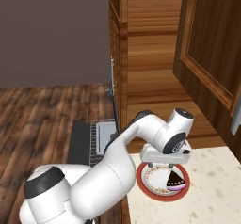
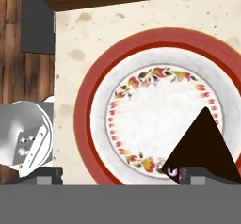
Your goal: Take the baked cake out of the oven and place it on the plate for cooling. Then close the oven door.
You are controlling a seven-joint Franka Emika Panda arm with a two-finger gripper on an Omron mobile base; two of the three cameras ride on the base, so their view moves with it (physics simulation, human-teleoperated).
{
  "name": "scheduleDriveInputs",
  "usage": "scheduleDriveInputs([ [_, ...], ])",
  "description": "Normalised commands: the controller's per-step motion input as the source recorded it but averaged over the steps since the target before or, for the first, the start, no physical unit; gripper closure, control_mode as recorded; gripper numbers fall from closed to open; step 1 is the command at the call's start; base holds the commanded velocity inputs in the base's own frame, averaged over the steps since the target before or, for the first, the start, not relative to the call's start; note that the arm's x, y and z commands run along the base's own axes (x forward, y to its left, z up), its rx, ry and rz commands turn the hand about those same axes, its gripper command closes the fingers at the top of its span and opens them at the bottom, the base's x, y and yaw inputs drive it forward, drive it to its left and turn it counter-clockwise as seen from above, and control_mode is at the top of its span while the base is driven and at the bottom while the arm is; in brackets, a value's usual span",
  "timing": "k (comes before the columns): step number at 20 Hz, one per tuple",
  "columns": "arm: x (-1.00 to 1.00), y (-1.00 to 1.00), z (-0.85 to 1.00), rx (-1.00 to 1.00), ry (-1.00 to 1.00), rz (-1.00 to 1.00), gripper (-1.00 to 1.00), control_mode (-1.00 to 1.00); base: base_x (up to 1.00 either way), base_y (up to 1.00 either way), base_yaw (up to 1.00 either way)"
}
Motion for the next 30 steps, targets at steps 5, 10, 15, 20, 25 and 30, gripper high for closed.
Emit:
scheduleDriveInputs([
  [5, -0.03, 0.46, 0.21, 0.0, 0.0, 0.0, -1.0, -1.0, 0.0, 0.0, 0.0],
  [10, -0.15, 0.46, 0.17, 0.0, 0.0, 0.0, -1.0, -1.0, 0.0, 0.0, 0.0],
  [15, -0.29, 0.45, 0.33, 0.0, 0.0, 0.0, -1.0, -1.0, 0.0, 0.0, 0.0],
  [20, -0.48, 0.62, 0.53, 0.0, 0.0, 0.0, -1.0, -1.0, 0.0, 0.0, 0.0],
  [25, -0.69, 0.75, 0.58, 0.0, -0.01, 0.0, -1.0, -1.0, 0.0, 0.0, 0.0],
  [30, -0.64, 1.0, 0.44, 0.0, 0.0, 0.0, -1.0, -1.0, 0.0, 0.0, 0.0],
])
